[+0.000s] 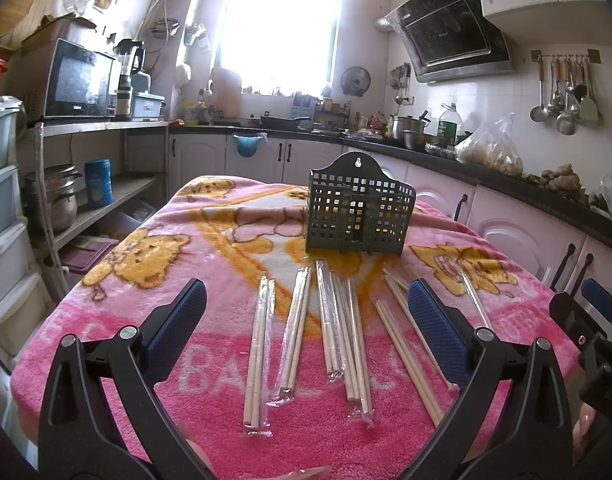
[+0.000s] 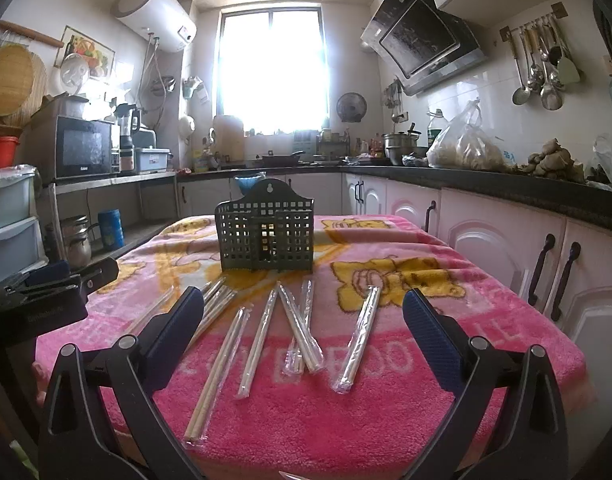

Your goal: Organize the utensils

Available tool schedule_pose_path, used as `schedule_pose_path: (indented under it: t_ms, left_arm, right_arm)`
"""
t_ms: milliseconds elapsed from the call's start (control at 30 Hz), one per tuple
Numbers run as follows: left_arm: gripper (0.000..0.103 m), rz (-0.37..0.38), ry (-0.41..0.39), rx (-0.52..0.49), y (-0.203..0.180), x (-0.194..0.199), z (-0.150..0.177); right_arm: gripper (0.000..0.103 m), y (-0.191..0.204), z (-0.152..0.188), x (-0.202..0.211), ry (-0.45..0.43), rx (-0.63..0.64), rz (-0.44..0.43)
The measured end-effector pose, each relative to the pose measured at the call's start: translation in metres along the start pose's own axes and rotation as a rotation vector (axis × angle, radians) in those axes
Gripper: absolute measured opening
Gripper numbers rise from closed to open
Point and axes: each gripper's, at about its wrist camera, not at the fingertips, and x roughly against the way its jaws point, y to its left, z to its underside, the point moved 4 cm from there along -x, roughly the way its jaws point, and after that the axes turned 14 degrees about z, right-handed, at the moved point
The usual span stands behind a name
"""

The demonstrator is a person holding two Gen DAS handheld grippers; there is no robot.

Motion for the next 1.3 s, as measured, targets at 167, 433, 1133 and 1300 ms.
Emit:
schedule_pose_path:
  t_ms: [167,433,1133,1300]
  left_arm:
    - [0.092,0.0,0.0,-0.001,0.0,-0.001,0.0]
    - [0.092,-0.005,0.014,-0.012,0.0,-0.004,0.002]
    - [0.092,-0.053,0.114,0.045,0.044,-0.018,-0.002]
    - [0.092,-0.087,0.148,0.049,0.06,-0.023,-0.007]
  right_arm:
    - [0.097,0.001,0.0,0.001,0.0,0.001,0.001]
    - [0.097,0.004,0.002,-0.004,0.02,0.001,-0.001]
    - [0.097,0.014,-0.004,-0.033,0.12,0.037,-0.056]
    - [0.097,0.025,-0.01,-0.056,0.178,0.057,-0.09]
